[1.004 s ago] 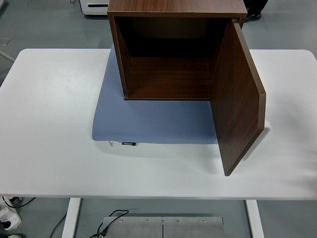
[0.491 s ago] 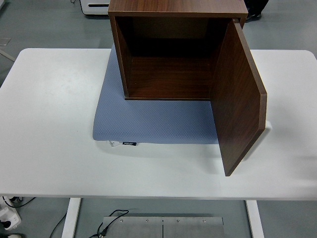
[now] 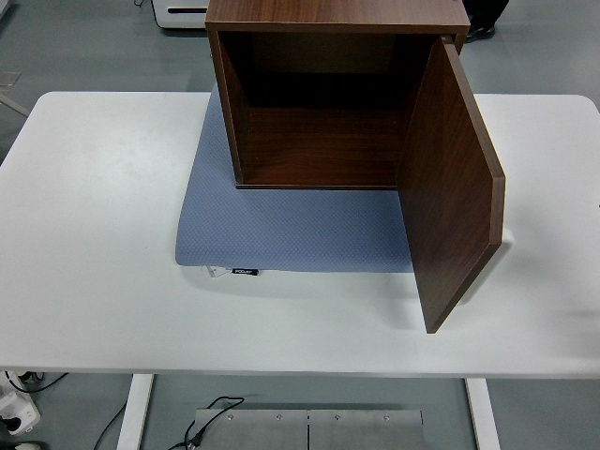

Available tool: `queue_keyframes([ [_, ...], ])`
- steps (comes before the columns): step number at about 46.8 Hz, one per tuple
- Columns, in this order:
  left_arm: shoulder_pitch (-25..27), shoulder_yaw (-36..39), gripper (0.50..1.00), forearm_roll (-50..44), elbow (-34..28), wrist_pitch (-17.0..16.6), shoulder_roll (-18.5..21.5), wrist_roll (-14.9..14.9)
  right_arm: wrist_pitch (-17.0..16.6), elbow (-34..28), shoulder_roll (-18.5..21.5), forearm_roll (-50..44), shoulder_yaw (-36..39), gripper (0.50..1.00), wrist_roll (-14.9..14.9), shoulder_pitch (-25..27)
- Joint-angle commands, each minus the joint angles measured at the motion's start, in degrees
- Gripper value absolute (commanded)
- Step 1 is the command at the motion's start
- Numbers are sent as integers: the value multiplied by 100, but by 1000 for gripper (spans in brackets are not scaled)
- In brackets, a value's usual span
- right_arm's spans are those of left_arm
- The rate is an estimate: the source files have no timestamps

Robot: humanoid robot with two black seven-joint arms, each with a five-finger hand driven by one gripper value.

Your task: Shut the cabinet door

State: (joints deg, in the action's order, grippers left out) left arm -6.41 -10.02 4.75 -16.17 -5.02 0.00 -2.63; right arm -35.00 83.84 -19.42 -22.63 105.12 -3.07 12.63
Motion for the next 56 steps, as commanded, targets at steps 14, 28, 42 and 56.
queue_keyframes([
  [14,0,0,1000,0,0,1,0,0,0,203,43,-5,-220,1000,-9,90],
  [28,9,0,1000,9,0,1,0,0,0,265,140,-400,-914,1000,-9,-182],
  [42,9,9,1000,9,0,18,0,0,0,282,166,-567,-1468,1000,-9,-507],
  [56,17,9,1000,9,0,54,0,0,0,282,157,-848,-1925,1000,-35,-639],
])
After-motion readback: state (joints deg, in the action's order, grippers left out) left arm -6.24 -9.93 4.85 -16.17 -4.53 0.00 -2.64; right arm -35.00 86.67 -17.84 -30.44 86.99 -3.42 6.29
